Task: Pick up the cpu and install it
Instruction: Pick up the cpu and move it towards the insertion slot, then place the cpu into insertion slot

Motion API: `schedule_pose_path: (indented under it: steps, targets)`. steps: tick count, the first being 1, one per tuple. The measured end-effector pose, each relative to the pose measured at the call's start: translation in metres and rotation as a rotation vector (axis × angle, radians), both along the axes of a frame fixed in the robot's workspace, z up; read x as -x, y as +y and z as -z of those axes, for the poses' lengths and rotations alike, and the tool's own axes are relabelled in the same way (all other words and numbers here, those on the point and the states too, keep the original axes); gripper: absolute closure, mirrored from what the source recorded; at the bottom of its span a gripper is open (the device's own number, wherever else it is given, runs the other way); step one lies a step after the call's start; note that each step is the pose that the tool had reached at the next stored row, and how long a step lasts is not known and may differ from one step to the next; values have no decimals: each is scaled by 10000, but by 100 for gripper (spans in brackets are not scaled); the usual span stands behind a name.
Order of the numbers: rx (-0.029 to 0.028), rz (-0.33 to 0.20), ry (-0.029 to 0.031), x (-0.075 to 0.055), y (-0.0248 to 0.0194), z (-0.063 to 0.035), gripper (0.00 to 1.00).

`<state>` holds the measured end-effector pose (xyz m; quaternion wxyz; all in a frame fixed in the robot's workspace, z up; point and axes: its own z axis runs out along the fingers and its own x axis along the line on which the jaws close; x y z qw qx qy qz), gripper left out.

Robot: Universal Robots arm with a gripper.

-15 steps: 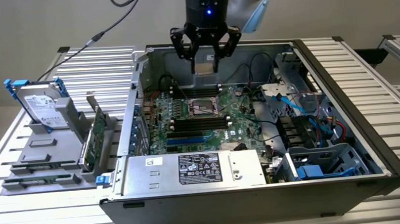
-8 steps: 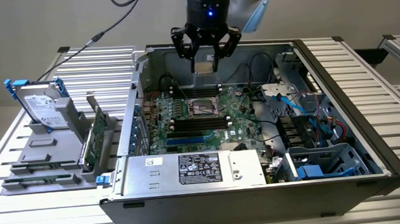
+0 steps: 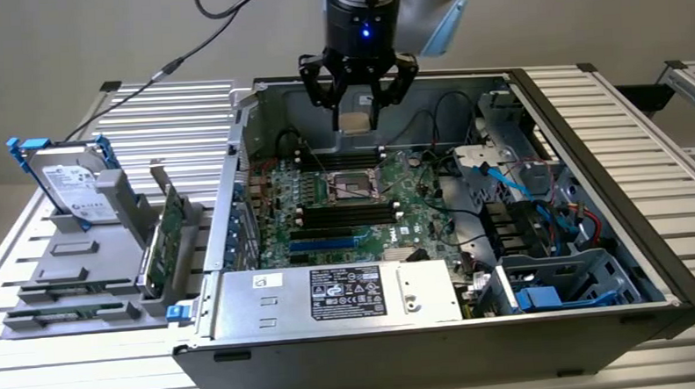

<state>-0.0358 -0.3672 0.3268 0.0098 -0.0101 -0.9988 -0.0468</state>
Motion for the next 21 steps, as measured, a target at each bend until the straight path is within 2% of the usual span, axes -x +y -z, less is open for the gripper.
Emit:
schedule_pose_path:
  steps: [5,9,16,21]
  targets:
    - [-21,0,18,0,24,59,45]
    - [-64,0,35,-1,43,98,45]
    - [-177,0,73,-20,71,153,45]
    - [-257,0,125,-31,89,187,45]
